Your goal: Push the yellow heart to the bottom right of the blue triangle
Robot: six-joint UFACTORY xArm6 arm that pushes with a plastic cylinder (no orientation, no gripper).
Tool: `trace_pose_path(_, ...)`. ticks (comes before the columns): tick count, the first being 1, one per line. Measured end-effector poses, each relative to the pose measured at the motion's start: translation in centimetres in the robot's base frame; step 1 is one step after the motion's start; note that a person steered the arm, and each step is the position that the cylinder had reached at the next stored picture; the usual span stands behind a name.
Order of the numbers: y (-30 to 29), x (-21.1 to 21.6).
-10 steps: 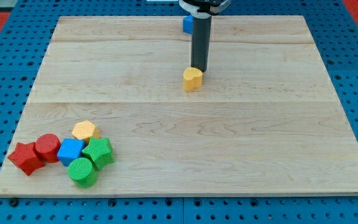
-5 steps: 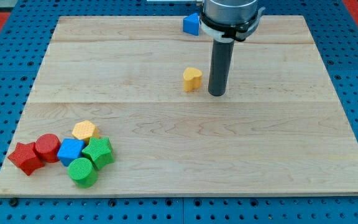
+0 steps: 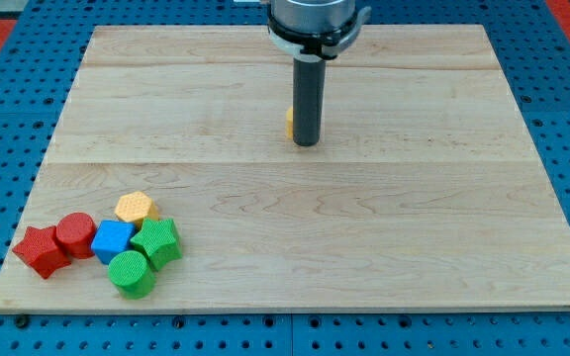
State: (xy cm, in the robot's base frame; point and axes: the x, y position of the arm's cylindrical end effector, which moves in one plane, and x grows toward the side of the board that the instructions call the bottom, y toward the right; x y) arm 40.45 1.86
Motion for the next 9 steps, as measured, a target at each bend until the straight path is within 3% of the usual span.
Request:
trace_pose_path(2, 0.0, -0.7)
trace_pose_path(4, -3.7, -1.8)
trace_pose_path(9, -1.4, -4.3)
